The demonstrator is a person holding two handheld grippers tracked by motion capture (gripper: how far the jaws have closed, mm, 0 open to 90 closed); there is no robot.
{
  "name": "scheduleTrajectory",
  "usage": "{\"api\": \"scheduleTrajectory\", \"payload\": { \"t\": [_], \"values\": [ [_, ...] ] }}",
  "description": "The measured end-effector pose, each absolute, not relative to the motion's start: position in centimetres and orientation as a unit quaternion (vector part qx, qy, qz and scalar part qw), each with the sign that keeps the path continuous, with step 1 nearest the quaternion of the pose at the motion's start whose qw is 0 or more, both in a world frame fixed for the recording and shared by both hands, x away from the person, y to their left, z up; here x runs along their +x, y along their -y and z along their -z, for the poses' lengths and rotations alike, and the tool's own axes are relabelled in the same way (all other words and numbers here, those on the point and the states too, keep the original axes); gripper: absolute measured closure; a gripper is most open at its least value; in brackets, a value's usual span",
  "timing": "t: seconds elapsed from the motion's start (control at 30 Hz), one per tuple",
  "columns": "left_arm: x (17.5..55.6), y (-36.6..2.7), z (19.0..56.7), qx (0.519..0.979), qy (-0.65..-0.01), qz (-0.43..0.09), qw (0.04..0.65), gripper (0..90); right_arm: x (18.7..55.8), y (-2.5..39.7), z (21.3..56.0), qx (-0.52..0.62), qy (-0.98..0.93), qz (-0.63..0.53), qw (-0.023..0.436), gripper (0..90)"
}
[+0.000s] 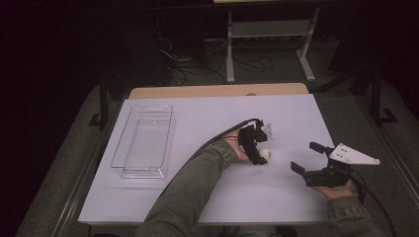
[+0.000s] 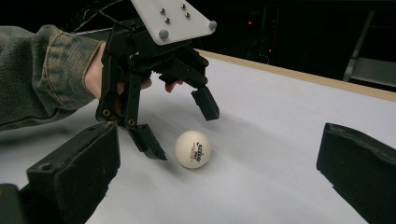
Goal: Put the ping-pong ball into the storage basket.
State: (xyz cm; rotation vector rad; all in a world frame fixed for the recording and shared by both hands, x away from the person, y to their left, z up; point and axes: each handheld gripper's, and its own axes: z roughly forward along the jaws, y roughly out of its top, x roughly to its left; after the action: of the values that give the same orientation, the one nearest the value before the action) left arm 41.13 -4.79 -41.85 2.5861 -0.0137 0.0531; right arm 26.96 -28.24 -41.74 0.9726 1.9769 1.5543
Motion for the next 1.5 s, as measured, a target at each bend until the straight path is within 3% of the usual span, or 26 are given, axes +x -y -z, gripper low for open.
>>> {"api": "scheduleTrajectory", "payload": {
  "t": [1.5],
  "values": [
    [41.09,5.31,42.25,0.962,0.018,-0.001,0.271,50.3,26.96,28.10,41.65,0.349,-0.715,-0.563,0.222,0.0]
  ]
}}
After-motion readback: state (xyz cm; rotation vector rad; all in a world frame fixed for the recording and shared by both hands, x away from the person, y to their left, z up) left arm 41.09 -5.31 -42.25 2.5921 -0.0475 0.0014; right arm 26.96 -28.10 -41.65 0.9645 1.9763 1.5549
